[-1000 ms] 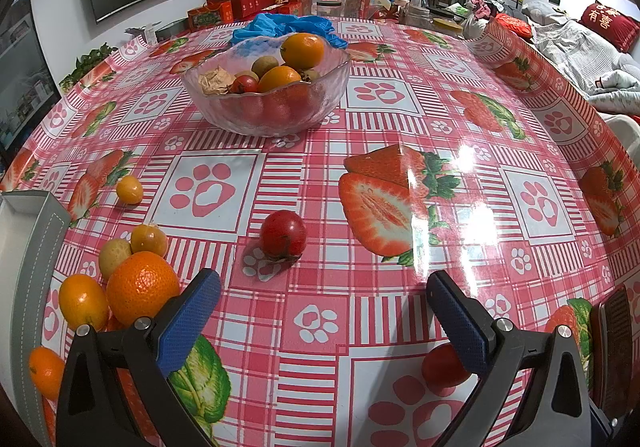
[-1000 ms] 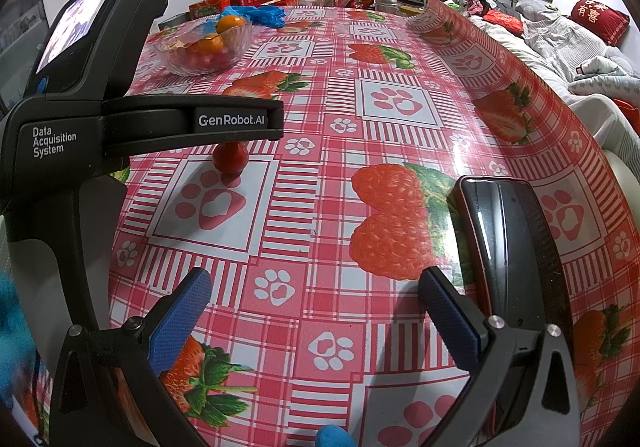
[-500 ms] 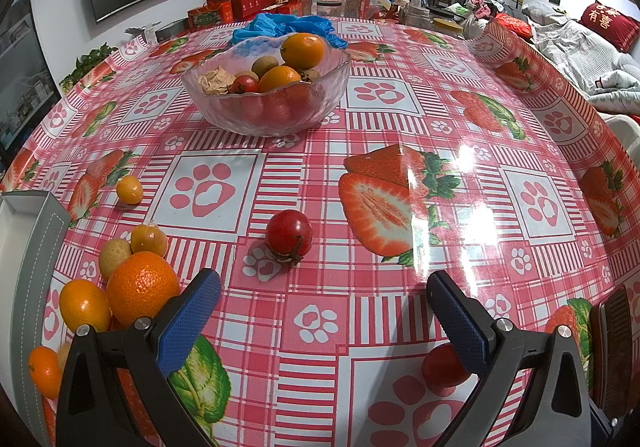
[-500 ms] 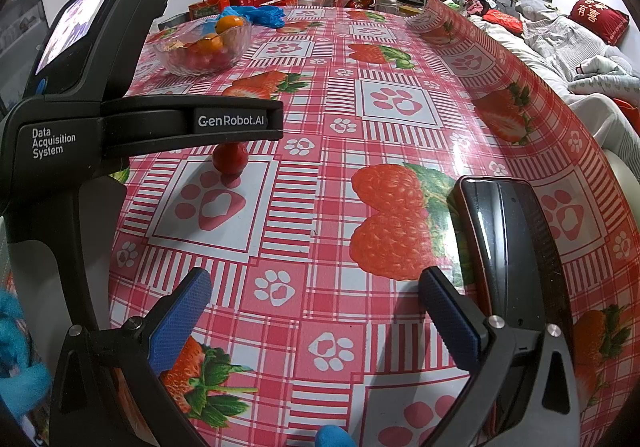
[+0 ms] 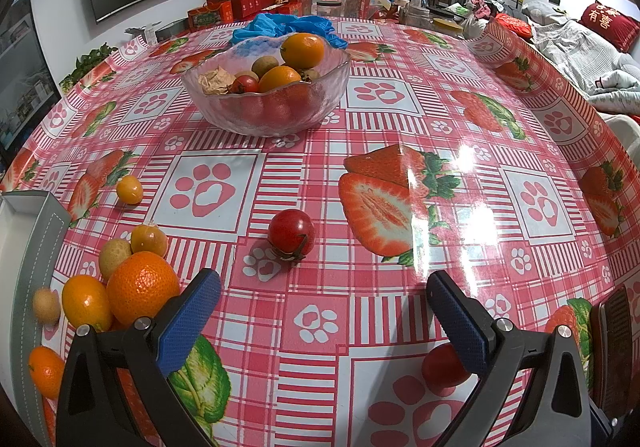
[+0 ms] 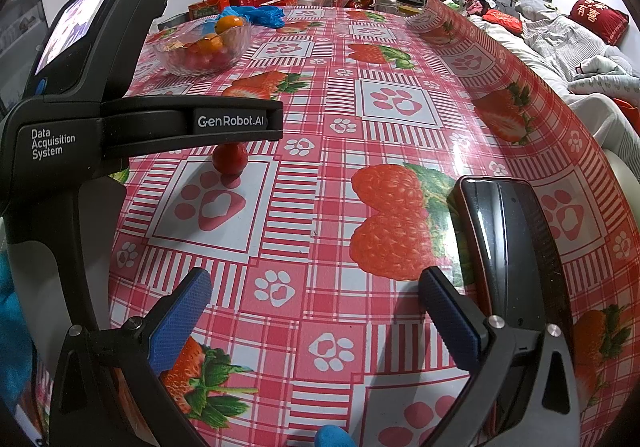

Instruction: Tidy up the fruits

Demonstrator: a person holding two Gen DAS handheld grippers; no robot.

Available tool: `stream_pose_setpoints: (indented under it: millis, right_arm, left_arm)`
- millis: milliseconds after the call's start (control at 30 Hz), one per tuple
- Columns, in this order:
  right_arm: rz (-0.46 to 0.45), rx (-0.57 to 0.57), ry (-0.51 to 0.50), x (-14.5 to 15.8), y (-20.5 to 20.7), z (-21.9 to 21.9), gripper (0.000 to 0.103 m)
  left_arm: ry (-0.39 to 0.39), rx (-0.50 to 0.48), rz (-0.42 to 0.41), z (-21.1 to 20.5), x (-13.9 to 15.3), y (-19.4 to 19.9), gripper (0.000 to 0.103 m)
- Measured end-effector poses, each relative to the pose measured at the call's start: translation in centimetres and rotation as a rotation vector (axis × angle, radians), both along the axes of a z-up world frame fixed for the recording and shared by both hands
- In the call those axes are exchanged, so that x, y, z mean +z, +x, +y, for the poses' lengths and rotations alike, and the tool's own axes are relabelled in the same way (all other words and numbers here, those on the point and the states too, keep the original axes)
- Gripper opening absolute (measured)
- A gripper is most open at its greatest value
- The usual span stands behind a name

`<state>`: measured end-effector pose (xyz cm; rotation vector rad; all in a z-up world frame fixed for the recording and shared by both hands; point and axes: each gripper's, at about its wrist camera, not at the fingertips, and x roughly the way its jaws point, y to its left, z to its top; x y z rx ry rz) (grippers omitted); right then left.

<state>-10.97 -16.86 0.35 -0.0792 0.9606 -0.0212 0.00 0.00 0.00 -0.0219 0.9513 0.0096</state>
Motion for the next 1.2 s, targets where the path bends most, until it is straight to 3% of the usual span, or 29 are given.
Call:
stream_pose_setpoints:
  millis: [533,700,800,933,1067,1200]
  right_arm:
    - [0.0,0.0,0.0,0.1,-0.1,0.0,0.103]
    - [0.0,0.0,0.0,0.1,-0.1,0.0,0.103]
    - [0.0,0.0,0.0,0.1,-0.1,0.0,0.103]
    - [0.0,-0.001,0.0,0.2,-0.2,0.0,0.103]
    - [0.0,-0.002,0.0,0.3,-0.2,-0.2,0.103]
    - [0.0,-0.002,0.0,0.1,0.0,0.1,0.103]
  left_arm:
    - [0.02,-0.023,0.027,0.5,0.5,-0.5,0.103]
    - [0.051,-0.083,-0.085,2.5,4.3,-4.9,0.103]
    - [0.067,-0.099,-0.103,5.0,5.2,-8.6,0.103]
    - [0.102,-0.093,-0.06,8.5,3.8,-13.0,0.103]
    - [0.127,-0.045,0.0,10.5,1.4,-14.5,0.103]
    - [0.023,-0.005,0.038,12.1,0.2,-14.1,0.103]
